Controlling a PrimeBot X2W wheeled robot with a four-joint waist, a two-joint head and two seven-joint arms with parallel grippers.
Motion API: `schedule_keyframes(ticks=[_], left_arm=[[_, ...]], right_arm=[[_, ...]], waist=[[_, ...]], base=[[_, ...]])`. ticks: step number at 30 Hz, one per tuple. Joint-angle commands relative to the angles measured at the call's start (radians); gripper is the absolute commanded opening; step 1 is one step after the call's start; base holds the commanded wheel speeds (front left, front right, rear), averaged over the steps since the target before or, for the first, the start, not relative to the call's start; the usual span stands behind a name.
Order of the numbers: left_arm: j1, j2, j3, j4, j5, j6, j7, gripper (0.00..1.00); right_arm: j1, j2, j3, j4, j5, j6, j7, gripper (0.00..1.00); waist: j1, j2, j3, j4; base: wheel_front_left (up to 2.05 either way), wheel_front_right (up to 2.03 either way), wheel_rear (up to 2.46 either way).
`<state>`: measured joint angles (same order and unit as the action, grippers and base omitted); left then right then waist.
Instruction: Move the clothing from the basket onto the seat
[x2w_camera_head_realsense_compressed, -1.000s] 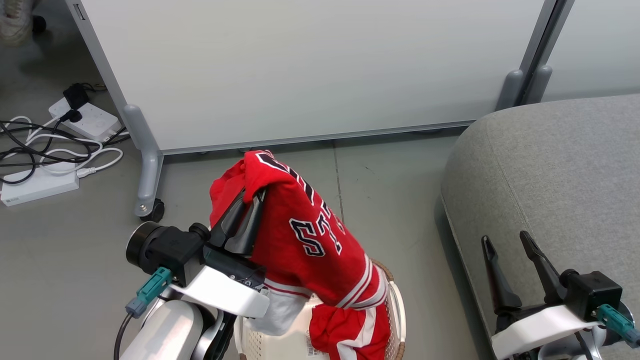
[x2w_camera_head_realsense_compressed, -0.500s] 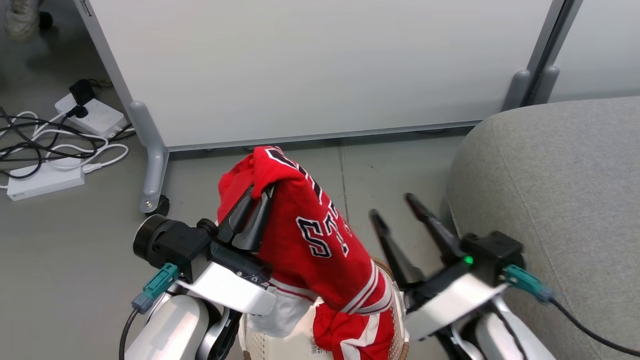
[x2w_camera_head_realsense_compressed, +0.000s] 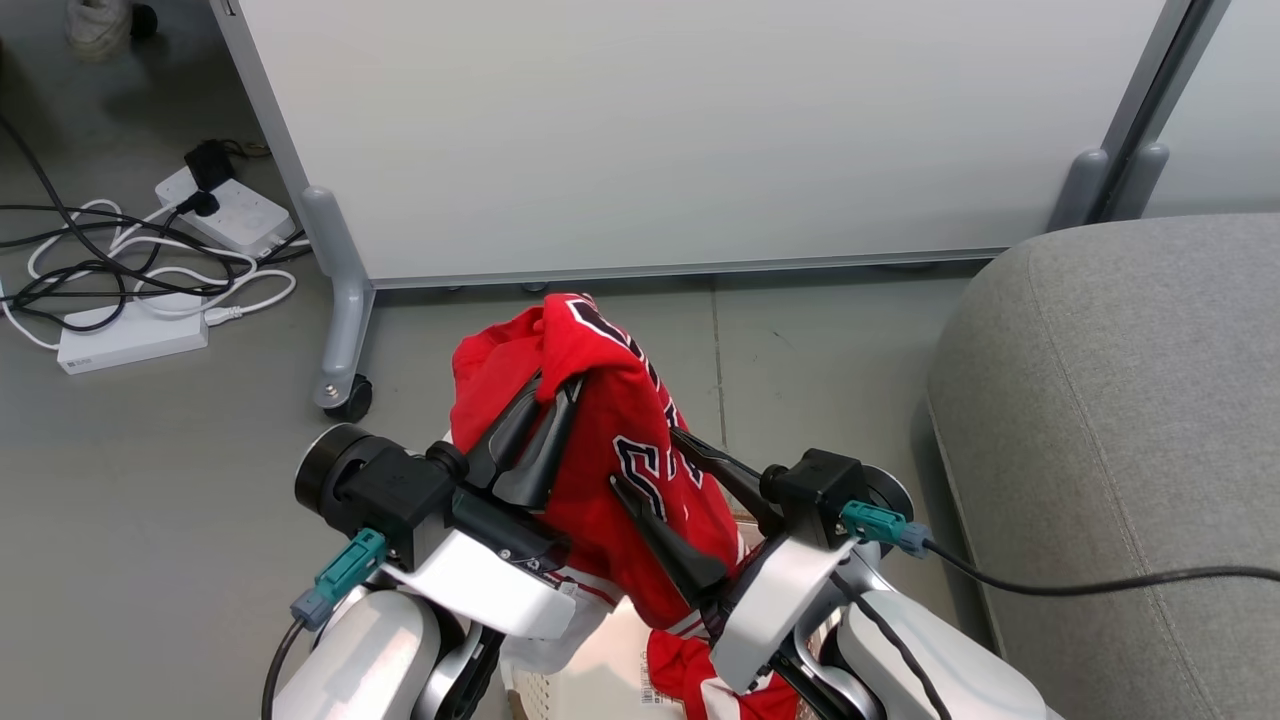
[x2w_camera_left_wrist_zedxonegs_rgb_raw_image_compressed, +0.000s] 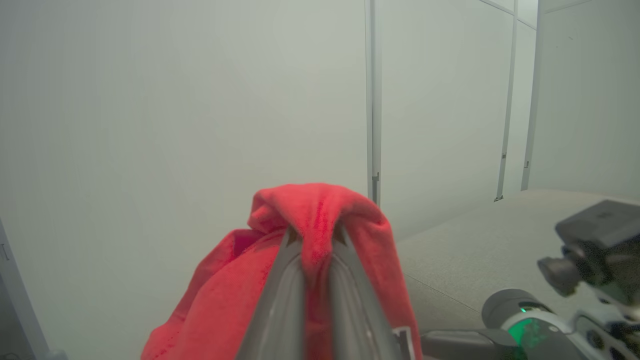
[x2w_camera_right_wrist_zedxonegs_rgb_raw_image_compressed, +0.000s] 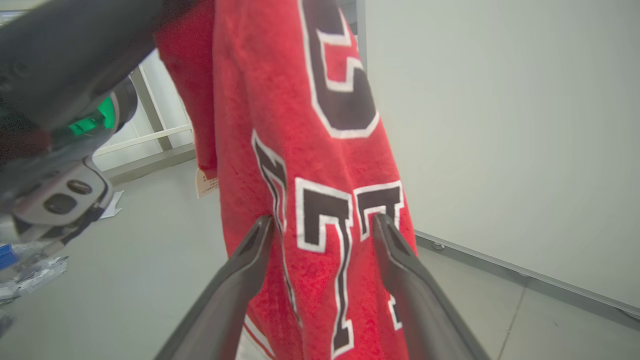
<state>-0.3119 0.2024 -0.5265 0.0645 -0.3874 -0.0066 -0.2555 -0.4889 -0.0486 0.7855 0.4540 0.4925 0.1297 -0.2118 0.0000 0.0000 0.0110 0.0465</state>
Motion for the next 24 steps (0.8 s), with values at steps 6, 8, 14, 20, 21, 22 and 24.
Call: schedule_keyframes(ticks=[6,8,14,20,21,22,24], left_arm=[[-0.014,0.001,-0.003,-0.008,-0.001,-0.003,-0.001,0.00],[-0.013,0.001,-0.002,-0.009,-0.004,-0.001,-0.002,0.00],[-0.004,0.004,0.006,-0.011,-0.009,0.004,-0.003,1.00],[0.011,0.015,-0.008,-0.019,-0.001,-0.001,0.001,1.00],[0.012,0.020,-0.015,-0.020,0.004,-0.004,0.007,1.00],[0.015,0.023,-0.022,-0.019,0.004,-0.010,0.009,1.00],[0.021,0.029,-0.039,-0.024,0.004,-0.022,0.021,1.00]], right_arm=[[-0.076,-0.004,0.096,0.092,0.101,0.002,-0.022,0.00],[-0.089,-0.005,0.114,0.107,0.123,0.002,-0.030,0.00],[-0.111,-0.005,0.108,0.112,0.166,0.002,-0.050,0.00],[-0.125,-0.004,0.010,0.100,0.168,0.002,-0.057,0.00],[-0.127,-0.004,-0.016,0.096,0.162,0.002,-0.057,0.00],[-0.126,-0.004,-0.042,0.097,0.151,0.002,-0.056,0.00],[-0.127,-0.004,-0.091,0.098,0.134,0.002,-0.055,0.00]], waist=[[0.0000,0.0000,0.003,0.007],[0.0000,0.0000,0.004,0.007],[0.0000,0.0000,0.007,-0.008],[0.0000,0.0000,0.014,-0.046],[0.0000,0.0000,0.019,-0.053],[0.0000,0.0000,0.020,-0.059],[0.0000,0.0000,0.027,-0.074]], base=[[0.00,0.00,0.00],[0.00,0.00,0.00],[0.00,0.00,0.00],[0.00,0.00,0.00],[0.00,0.00,0.00],[0.00,0.00,0.00],[0.00,0.00,0.00]])
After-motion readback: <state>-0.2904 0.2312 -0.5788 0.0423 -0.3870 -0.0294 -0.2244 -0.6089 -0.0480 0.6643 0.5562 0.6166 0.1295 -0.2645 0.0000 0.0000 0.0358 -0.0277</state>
